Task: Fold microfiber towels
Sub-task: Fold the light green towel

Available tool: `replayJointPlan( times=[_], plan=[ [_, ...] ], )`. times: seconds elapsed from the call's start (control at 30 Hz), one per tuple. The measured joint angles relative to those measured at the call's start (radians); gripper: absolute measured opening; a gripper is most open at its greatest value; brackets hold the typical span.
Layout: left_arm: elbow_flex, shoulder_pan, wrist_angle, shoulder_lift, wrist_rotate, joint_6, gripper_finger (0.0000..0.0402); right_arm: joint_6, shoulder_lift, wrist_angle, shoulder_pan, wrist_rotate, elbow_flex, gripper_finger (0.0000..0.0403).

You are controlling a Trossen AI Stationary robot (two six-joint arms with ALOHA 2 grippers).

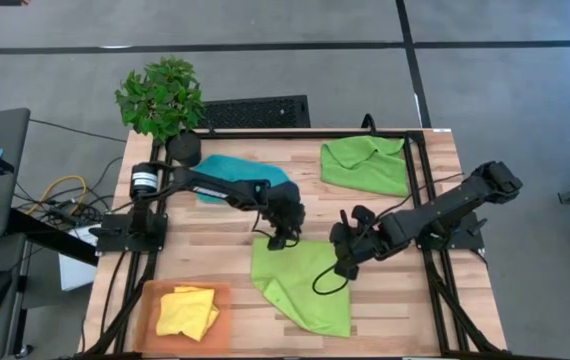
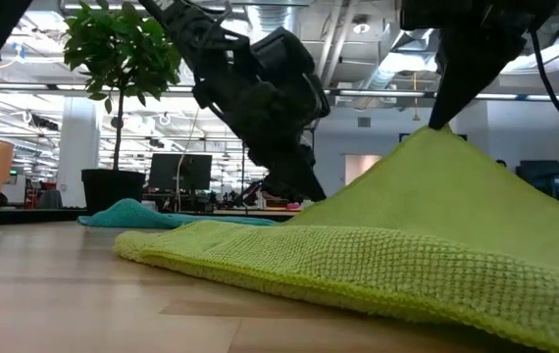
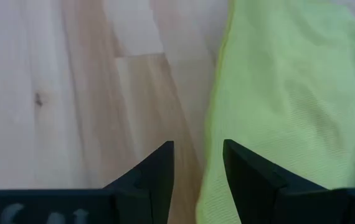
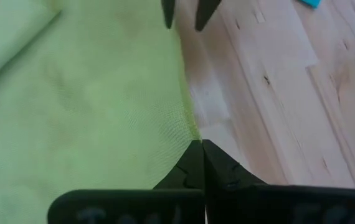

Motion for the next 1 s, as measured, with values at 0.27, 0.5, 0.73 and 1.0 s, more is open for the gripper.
replayJointPlan(
  times=[0.27, 0.5, 0.73, 1.0],
  plan=[
    [0.001, -0.001, 0.017, 0.065, 0.065, 0.017, 0.0129, -0.001, 0.000, -0.006, -0.027, -0.002, 0.000, 0.0006],
    [0.006, -0.002, -0.071, 0.094, 0.081, -0.004, 0.0129, -0.001, 0.000, -0.026, -0.038, -0.003, 0.000, 0.0006],
    [0.007, -0.002, -0.216, 0.082, 0.144, -0.010, 0.0107, -0.001, 0.000, -0.045, -0.038, -0.003, 0.000, 0.0006],
    [0.001, -0.005, -0.464, 0.032, 0.144, -0.009, 0.0085, -0.001, 0.000, -0.078, -0.038, -0.003, 0.000, 0.0007]
  ],
)
